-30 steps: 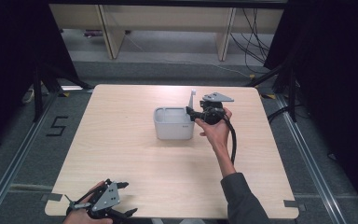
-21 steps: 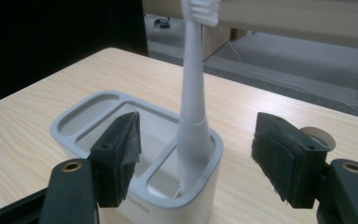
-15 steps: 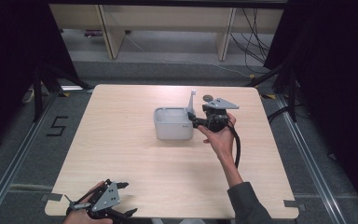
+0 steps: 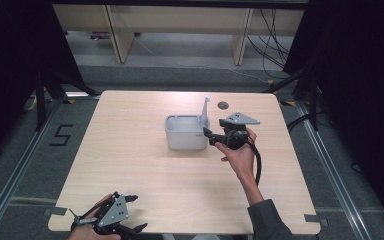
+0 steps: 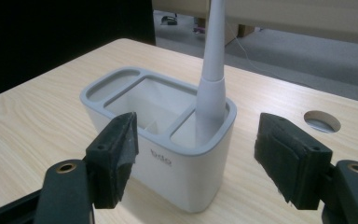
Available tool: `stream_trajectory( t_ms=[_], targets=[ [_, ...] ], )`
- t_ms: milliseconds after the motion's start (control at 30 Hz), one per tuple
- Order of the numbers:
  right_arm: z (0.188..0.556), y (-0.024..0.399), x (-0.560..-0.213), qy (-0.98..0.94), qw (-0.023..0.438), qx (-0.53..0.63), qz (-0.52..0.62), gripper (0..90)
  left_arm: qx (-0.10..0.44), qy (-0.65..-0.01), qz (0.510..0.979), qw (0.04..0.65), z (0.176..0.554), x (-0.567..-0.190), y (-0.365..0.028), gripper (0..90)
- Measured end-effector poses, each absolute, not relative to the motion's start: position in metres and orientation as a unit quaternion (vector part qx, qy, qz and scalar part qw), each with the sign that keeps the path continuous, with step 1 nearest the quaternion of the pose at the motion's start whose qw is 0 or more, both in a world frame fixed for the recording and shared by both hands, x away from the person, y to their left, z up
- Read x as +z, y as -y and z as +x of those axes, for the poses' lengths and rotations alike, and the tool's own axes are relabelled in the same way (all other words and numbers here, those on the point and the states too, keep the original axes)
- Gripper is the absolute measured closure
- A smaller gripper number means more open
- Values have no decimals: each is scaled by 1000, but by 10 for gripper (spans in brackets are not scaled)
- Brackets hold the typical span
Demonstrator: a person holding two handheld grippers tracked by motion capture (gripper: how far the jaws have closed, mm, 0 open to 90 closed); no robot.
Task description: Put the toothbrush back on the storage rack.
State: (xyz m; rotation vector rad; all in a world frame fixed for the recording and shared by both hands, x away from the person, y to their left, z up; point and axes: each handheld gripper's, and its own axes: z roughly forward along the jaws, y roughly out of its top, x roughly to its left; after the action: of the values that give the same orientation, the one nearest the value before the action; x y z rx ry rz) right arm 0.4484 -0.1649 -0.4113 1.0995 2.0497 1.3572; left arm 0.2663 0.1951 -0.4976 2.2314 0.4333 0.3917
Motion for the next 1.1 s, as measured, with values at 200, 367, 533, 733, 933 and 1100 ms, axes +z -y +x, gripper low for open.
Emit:
stream_trajectory(
  t_ms=[200, 367, 533, 733, 933, 1100],
  targets=[
    [443, 166, -415, -746, 224, 489, 392, 301, 158, -172, 884, 406, 266, -497, -195, 147],
    [439, 169, -416, -749, 224, 484, 392, 300, 157, -171, 883, 407, 266, -497, -195, 147],
    [434, 170, -417, -751, 219, 481, 396, 298, 160, -167, 887, 400, 267, -496, -196, 147],
    [429, 169, -418, -753, 217, 483, 390, 296, 156, -172, 884, 406, 266, -497, -195, 147],
    [425, 170, -420, -758, 215, 482, 383, 292, 161, -167, 887, 400, 267, -496, -196, 147],
    [421, 170, -420, -762, 208, 480, 383, 289, 159, -168, 886, 402, 267, -497, -196, 147]
  ],
)
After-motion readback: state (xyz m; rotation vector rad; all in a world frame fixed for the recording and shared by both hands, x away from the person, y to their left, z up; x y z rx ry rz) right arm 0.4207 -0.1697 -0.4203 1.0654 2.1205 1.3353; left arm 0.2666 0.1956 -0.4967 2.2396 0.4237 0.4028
